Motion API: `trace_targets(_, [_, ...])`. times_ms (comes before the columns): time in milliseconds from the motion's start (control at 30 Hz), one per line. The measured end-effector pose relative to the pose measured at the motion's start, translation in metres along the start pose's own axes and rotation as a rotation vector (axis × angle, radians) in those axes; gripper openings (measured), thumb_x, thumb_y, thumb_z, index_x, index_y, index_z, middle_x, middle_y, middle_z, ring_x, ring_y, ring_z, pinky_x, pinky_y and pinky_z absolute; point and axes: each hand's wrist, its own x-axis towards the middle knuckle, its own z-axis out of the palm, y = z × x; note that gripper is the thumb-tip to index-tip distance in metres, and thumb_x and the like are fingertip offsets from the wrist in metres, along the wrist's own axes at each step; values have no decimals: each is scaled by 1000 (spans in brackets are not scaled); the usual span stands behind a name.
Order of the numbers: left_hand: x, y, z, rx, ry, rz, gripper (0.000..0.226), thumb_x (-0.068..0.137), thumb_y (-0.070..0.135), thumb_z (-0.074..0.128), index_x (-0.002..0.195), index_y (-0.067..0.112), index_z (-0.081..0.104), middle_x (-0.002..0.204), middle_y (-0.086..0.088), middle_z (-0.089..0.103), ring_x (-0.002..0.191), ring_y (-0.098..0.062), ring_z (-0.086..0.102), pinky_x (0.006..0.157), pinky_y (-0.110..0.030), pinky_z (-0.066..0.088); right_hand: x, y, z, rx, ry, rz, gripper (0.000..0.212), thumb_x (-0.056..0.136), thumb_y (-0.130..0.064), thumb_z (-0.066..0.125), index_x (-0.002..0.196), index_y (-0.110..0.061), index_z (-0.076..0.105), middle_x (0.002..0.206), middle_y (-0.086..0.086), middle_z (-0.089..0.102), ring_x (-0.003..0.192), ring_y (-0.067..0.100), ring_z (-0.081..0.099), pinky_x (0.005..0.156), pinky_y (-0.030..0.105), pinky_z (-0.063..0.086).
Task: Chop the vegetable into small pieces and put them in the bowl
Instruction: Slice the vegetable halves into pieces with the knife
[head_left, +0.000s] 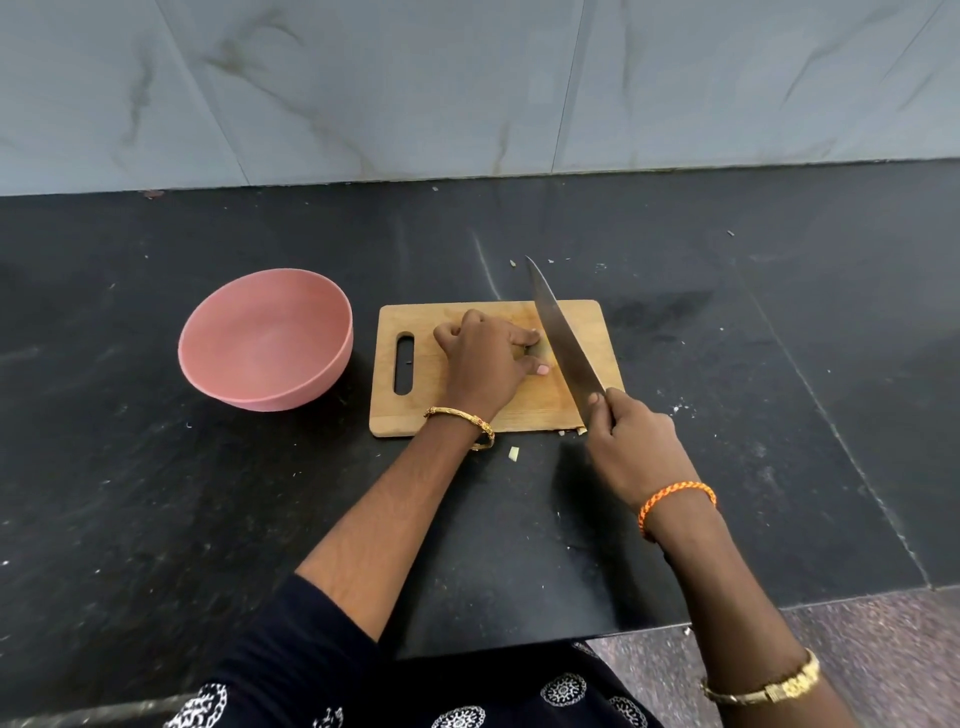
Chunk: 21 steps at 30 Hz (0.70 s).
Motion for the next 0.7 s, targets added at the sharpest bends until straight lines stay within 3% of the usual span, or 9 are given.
trace_targets(167, [1,-2,1,-15,13,-4,37,68,37,77,103,26,71,104,9,69,110,-14,43,81,-32,16,6,-4,1,-35,10,-2,33,100,-32,33,84,-12,54,75,9,59,71,27,58,68,37,50])
trace_targets(700, [-1,1,1,0,51,-15,37,68,39,76,102,27,71,101,10,70,107,-13,42,78,-29,12,18,-13,-1,-134,-53,6,29,100,-30,35,92,-10,54,83,14,60,75,30,61,76,43,54])
